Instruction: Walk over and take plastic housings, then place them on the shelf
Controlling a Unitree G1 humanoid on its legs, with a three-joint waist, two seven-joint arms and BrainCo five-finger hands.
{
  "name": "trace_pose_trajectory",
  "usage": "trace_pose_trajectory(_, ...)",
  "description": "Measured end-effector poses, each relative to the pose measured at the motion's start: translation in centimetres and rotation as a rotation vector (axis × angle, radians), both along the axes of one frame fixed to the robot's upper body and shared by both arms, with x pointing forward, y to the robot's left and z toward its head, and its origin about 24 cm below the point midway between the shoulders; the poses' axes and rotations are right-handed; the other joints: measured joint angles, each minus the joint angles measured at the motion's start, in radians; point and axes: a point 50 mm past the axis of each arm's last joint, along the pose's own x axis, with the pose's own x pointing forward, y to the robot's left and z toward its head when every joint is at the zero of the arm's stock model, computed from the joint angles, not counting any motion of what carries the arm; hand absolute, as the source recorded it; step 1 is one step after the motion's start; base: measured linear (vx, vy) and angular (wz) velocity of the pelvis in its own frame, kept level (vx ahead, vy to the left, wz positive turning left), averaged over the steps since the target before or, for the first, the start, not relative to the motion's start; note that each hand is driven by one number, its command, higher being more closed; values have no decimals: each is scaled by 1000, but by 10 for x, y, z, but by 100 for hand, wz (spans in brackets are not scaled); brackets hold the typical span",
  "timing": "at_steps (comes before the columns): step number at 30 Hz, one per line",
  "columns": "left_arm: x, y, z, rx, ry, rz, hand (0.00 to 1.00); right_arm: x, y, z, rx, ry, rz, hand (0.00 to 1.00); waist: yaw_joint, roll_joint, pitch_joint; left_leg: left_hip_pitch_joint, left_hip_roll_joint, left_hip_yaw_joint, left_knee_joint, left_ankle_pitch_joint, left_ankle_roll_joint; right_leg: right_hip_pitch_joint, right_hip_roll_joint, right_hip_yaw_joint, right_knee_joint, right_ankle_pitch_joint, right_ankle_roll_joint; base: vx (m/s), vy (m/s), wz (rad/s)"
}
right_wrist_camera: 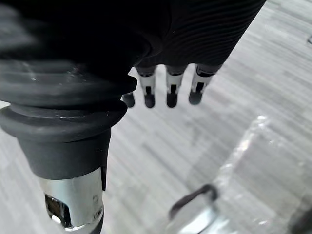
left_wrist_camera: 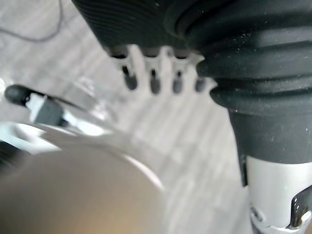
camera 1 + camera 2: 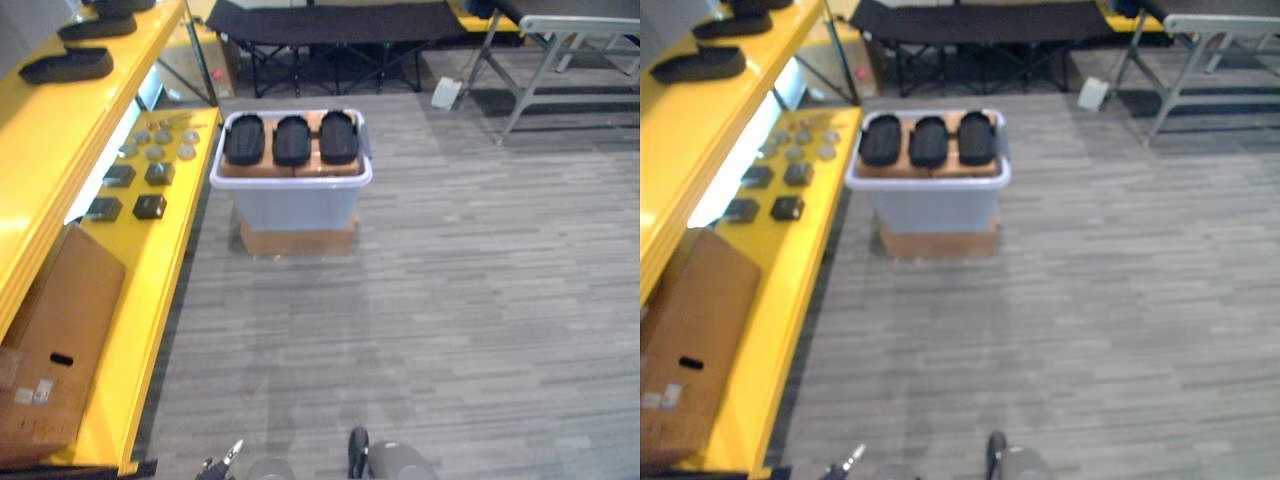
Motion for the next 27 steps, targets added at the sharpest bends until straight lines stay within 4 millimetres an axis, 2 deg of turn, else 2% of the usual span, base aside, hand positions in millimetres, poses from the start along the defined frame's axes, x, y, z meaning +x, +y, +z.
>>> trace_pose_trajectory(3,-1,-2,0,-15,-9,28,0,37,-7,5,-19,-91,8,0,27,-5,5,-93,-72,21,-176,-14,13,58,-28,53,-49,-2,-3,380,-53,-49)
trace_pose_trajectory(4,-1,-2,-1,-15,-7,33,0,53,-6,7,-19,-129,19,0,38,-15,13,-111,-118,15,-328,-7,15,87,-51,74,-71,-4,0,389,84,-51)
trace_pose_trajectory(5,-2,-3,-1,-18,-4,34,0,61,-6,10,-34,-160,43,0,49,-16,15,-111,-165,-3,-575,64,25,132,-75,79,-99,-21,27,315,74,-37)
trace_pose_trajectory(6,-2,-4,-1,-19,-3,30,0,62,-6,11,-40,-164,48,0,49,-13,15,-111,-170,-14,-619,83,30,141,-75,77,-106,-24,32,311,113,-9)
trace_pose_trajectory(7,-2,-7,-2,-22,3,11,0,62,-8,11,-54,-168,56,0,50,-1,14,-126,-181,-47,-746,155,45,177,-75,71,-116,-52,48,244,162,6)
trace_pose_trajectory(8,-3,-6,-2,-19,4,7,0,60,-4,10,-56,-155,75,0,64,-4,12,-132,-185,-61,-734,235,52,204,-78,74,-111,-82,63,318,216,4)
trace_pose_trajectory(9,-2,-4,-1,-14,3,1,0,60,-2,10,-54,-153,81,0,69,-11,8,-138,-190,-64,-718,270,69,207,-83,74,-102,-98,73,427,296,7)
trace_pose_trajectory(10,1,2,0,3,-2,-11,0,61,7,8,-31,-153,95,0,68,-31,7,-146,-214,-66,-695,295,106,209,-105,76,-75,-129,89,497,271,20)
trace_pose_trajectory(11,3,7,1,17,-3,-30,0,64,16,7,-10,-156,116,0,60,-67,11,-142,-245,-66,-692,276,133,204,-133,78,-51,-136,99,506,253,26)
trace_pose_trajectory(13,5,15,3,40,-4,-42,0,63,20,6,0,-151,130,0,67,-90,8,-138,-260,-67,-665,239,153,167,-150,105,50,-132,105,380,177,20)
trace_pose_trajectory(14,4,15,3,39,-1,-41,0,64,21,6,0,-152,131,0,70,-91,8,-131,-260,-66,-657,220,159,148,-151,124,108,-132,105,397,212,-1)
trace_pose_trajectory(15,3,15,3,40,10,-39,0,65,21,6,2,-153,134,0,75,-98,7,-96,-259,-62,-658,176,157,77,-153,155,295,-127,179,398,206,-11)
trace_pose_trajectory(16,3,15,3,39,19,-47,0,64,24,5,10,-148,141,0,73,-97,9,-41,-260,-64,-673,150,159,-9,-170,168,528,-77,326,403,189,-11)
trace_pose_trajectory(17,3,15,3,40,22,-56,0,63,26,4,18,-143,143,0,69,-94,11,-9,-261,-65,-687,143,158,-54,-180,170,637,-66,345,414,153,5)
trace_pose_trajectory(18,6,17,4,57,23,-87,0,63,27,5,18,-147,139,0,58,-98,9,62,-266,-71,-726,135,163,-123,-203,144,794,-77,323,428,119,17)
trace_pose_trajectory(19,11,19,5,71,14,-120,0,62,25,5,13,-144,151,0,53,-102,6,136,-269,-69,-770,137,169,-167,-230,95,838,-111,264,485,105,24)
trace_pose_trajectory(20,20,20,8,81,-8,-136,0,62,25,5,11,-143,153,0,52,-103,5,182,-268,-73,-797,136,168,-189,-241,62,808,-141,220,402,52,27)
trace_pose_trajectory(21,30,20,10,88,-36,-151,0,64,24,5,11,-148,154,0,44,-102,6,217,-266,-83,-819,136,168,-207,-245,33,733,-164,198,364,-24,45)
trace_pose_trajectory(22,44,21,15,101,-80,-163,0,67,24,6,8,-154,157,0,28,-99,7,245,-257,-98,-834,132,162,-227,-238,12,581,-176,172,297,-64,45)
trace_pose_trajectory(23,49,20,17,107,-100,-169,0,68,23,6,6,-157,158,0,25,-94,7,250,-248,-102,-836,127,153,-239,-228,15,496,-173,170,433,-144,42)
trace_pose_trajectory(24,59,21,21,123,-141,-179,0,71,22,7,3,-162,162,0,25,-89,8,261,-232,-107,-840,116,135,-252,-213,24,311,-136,163,364,-149,23)
trace_pose_trajectory(25,63,22,23,132,-156,-179,0,71,23,7,4,-163,163,0,23,-90,8,272,-221,-110,-840,102,114,-258,-208,36,180,-68,151,445,-228,21)
trace_pose_trajectory(26,61,22,23,136,-152,-175,0,69,23,6,4,-156,161,0,22,-95,5,295,-210,-112,-841,77,88,-259,-209,57,53,37,156,316,-207,14)
trace_pose_trajectory(27,58,22,22,135,-144,-174,0,66,23,6,5,-147,165,0,23,-103,0,309,-209,-114,-841,63,75,-259,-211,66,12,87,160,514,-409,11)
